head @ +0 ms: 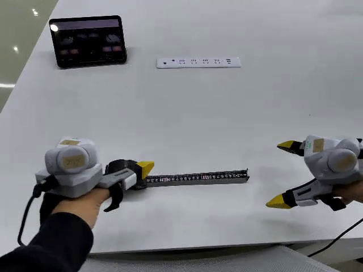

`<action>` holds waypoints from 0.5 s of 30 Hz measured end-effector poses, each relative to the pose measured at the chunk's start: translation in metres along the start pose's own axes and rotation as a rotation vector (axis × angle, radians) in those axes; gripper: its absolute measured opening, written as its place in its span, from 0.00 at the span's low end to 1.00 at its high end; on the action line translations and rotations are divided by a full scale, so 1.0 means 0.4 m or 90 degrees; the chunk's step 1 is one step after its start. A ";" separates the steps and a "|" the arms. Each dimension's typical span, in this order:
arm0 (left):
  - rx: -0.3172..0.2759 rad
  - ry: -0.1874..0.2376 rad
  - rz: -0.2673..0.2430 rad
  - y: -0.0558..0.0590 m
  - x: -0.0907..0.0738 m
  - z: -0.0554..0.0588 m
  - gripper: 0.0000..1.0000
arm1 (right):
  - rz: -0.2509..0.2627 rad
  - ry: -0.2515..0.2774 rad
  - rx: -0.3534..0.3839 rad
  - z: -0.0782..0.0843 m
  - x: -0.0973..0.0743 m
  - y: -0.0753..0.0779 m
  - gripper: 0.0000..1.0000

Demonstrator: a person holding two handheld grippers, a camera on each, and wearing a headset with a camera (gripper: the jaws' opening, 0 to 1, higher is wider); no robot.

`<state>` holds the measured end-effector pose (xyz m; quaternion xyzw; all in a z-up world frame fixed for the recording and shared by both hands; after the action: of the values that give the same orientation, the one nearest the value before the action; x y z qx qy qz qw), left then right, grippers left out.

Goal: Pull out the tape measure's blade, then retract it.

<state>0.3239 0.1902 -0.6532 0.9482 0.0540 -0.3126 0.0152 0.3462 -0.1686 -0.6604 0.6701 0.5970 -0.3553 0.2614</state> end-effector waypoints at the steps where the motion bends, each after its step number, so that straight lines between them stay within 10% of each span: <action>1: -0.015 -0.006 -0.007 -0.002 0.007 0.011 1.00 | -0.006 -0.001 -0.001 -0.006 0.004 0.007 0.83; 15: 0.020 0.029 0.003 0.010 0.042 0.059 1.00 | -0.140 -0.089 -0.072 -0.032 0.105 0.029 0.49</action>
<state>0.3240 0.1861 -0.6824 0.9554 0.0472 -0.2916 0.0000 0.3611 -0.1346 -0.6865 0.5584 0.6663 -0.3932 0.2992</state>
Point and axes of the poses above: the centre of the closed fingertips' face, and the gripper's own axes: x roughly forward along the fingers, y roughly to its right, z roughly out of its underside, the point moved 6 cm from there along -x, roughly backward along the fingers, and after that the axes turned 14 degrees about -z, right-handed, at the moved point
